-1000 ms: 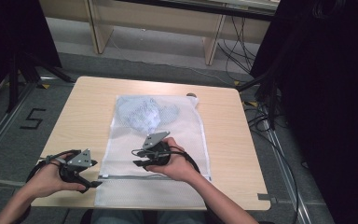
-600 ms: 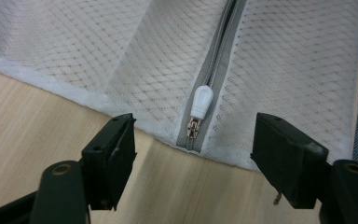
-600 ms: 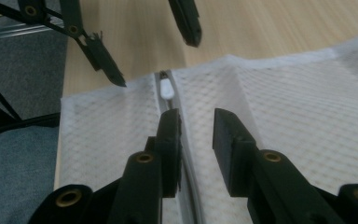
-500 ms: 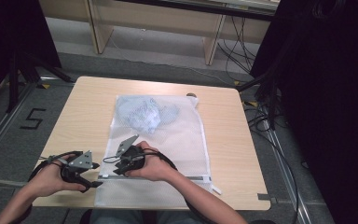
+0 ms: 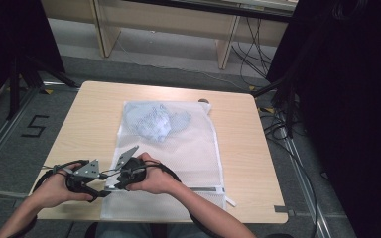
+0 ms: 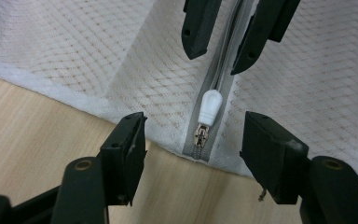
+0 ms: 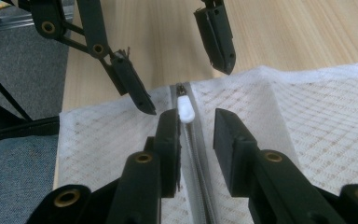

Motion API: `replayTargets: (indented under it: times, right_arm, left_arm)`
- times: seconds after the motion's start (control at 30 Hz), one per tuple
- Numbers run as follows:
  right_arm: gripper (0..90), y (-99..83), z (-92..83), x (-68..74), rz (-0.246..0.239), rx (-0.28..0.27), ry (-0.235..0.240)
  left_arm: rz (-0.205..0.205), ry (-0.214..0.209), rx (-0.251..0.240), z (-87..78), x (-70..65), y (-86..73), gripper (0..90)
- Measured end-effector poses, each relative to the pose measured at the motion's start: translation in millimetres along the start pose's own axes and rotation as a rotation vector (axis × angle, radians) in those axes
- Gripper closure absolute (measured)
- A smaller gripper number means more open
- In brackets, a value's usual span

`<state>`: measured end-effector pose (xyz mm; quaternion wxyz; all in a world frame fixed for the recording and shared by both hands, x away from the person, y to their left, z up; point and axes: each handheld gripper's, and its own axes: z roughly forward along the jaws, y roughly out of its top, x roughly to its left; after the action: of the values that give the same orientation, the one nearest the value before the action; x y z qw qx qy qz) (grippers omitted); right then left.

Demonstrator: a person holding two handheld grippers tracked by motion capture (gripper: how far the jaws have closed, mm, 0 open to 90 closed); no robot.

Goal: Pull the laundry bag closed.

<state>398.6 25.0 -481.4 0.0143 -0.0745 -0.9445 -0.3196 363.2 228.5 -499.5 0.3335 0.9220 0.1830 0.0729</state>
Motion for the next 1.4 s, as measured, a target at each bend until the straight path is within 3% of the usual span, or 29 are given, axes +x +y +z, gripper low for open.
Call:
replayTargets:
  times: [0.03, 0.13, 0.23, 0.37, 0.43, 0.47, 0.53, 0.67, 0.83, 0.97, 1.07, 1.1, 1.27, 1.4]
  right_arm:
    - [71.8, -0.5, 0.5, -0.1, 0.003, -0.002, -0.002]
    - [71.7, -1.3, 3.1, -0.5, 0.0, -0.003, 0.022]
    - [71.8, -1.4, 5.2, -1.4, -0.011, -0.003, 0.024]
    - [71.9, -2.6, 4.0, -1.1, 0.02, 0.005, 0.018]
    - [71.8, -3.2, 3.8, -2.3, 0.01, -0.001, 0.01]
    - [71.7, -3.4, 3.6, -1.5, 0.032, -0.005, 0.012]
    - [71.5, -4.5, 1.7, -4.1, 0.023, -0.012, 0.004]
    - [71.4, -4.3, -0.9, -4.0, 0.018, -0.018, -0.008]
    - [71.8, -4.4, -1.5, -3.2, 0.046, -0.011, 0.0]
    - [71.7, -5.1, -0.5, -3.7, 0.041, -0.001, -0.001]
    - [71.8, -4.6, 1.7, -4.9, 0.027, -0.017, 0.007]
    - [71.7, -4.1, 2.1, -3.3, 0.046, -0.011, 0.011]
    - [71.7, -0.5, 11.5, -0.8, 0.025, -0.001, 0.025]
    - [71.7, 0.4, 15.8, 0.3, 0.04, 0.02, 0.034]
  left_arm:
    - [-0.001, -0.002, -0.003, 0.2, -0.3, 0.4, 39.2]
    - [0.053, -0.019, 0.042, -1.6, 4.1, 2.1, 38.5]
    - [-0.009, -0.01, -0.009, 2.2, -1.5, 0.1, 38.2]
    - [-0.016, -0.011, -0.007, 2.9, -1.1, -1.1, 37.8]
    - [-0.017, -0.012, -0.005, 3.5, -1.3, -1.5, 37.6]
    - [-0.017, -0.019, 0.0, 4.0, -1.4, -2.3, 37.6]
    - [-0.028, -0.02, -0.003, 5.5, -1.9, -4.3, 37.5]
    - [-0.024, -0.039, 0.005, 7.8, -0.9, -5.2, 37.3]
    - [-0.027, -0.042, -0.005, 8.7, -1.9, -5.2, 36.7]
    - [-0.016, -0.031, -0.003, 8.6, -2.5, -5.1, 36.4]
    - [-0.014, -0.03, -0.003, 8.7, -2.8, -5.1, 36.2]
    - [-0.016, -0.029, -0.005, 8.8, -3.0, -5.2, 36.2]
    - [-0.027, -0.039, -0.017, 9.8, -4.2, -5.3, 36.9]
    - [-0.018, -0.034, -0.004, 6.7, -3.5, -6.5, 37.8]
